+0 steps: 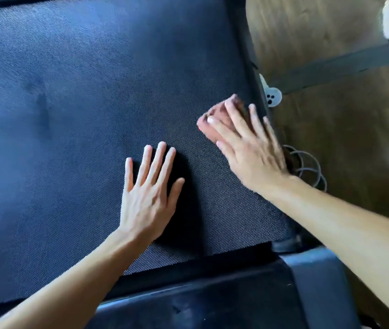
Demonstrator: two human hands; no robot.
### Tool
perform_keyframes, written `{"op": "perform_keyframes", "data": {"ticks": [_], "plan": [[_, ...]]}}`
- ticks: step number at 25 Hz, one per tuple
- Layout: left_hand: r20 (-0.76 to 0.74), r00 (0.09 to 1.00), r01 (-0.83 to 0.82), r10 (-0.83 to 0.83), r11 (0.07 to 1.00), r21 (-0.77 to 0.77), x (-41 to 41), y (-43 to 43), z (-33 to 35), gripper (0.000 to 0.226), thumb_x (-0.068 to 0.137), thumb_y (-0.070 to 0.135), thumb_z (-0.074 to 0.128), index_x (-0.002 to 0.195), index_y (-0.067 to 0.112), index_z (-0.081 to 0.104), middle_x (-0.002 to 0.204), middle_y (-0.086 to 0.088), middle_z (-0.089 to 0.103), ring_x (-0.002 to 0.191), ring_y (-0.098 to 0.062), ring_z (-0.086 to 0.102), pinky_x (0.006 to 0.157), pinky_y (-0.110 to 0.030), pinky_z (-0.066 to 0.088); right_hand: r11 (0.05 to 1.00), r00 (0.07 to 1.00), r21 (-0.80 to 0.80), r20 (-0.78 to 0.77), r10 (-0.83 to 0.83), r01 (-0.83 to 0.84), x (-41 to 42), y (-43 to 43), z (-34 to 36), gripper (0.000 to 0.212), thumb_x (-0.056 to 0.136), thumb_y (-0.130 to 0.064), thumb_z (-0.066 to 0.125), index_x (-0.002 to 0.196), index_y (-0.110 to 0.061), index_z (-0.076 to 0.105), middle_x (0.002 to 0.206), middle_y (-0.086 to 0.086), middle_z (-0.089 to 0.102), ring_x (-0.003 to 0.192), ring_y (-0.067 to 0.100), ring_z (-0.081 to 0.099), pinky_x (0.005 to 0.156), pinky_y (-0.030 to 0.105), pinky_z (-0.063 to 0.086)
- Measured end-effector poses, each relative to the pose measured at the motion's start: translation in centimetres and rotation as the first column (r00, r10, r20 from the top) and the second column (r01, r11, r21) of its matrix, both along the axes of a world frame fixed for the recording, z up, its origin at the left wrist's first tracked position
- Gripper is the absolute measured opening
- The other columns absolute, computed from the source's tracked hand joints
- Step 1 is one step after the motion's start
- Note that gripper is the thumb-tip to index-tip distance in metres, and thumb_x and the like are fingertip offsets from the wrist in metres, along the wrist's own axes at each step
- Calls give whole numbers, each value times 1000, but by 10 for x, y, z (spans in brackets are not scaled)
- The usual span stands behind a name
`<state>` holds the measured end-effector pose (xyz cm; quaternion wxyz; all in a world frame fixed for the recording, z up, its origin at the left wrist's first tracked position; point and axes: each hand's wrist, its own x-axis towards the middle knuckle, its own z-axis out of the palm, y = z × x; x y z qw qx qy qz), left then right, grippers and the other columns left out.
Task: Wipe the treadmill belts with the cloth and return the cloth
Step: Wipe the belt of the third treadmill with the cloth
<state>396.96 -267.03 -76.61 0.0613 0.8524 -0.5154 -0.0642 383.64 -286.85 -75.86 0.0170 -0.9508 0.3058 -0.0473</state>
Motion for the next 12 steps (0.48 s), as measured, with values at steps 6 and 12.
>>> {"op": "perform_keyframes", "data": {"ticks": [6,12], "plan": [[10,1000,-12,12,1000,-19,-2,1,-1,60,100,48,28,153,21,23,161,2,15,149,-20,7,120,-51,7,1000,997,-2,79,12,-12,-28,68,1,46,102,-40,40,148,-39,36,161,-2,22,139,38,34,106,47,36],[8,1000,-17,17,1000,2,-3,1,-4,61,100,48,27,154,22,19,162,3,12,150,-20,5,120,-51,4,997,987,-68,161,-21,33,-40,76,-7,40,100,-30,53,140,-35,50,152,-1,41,126,39,51,101,48,44]]}}
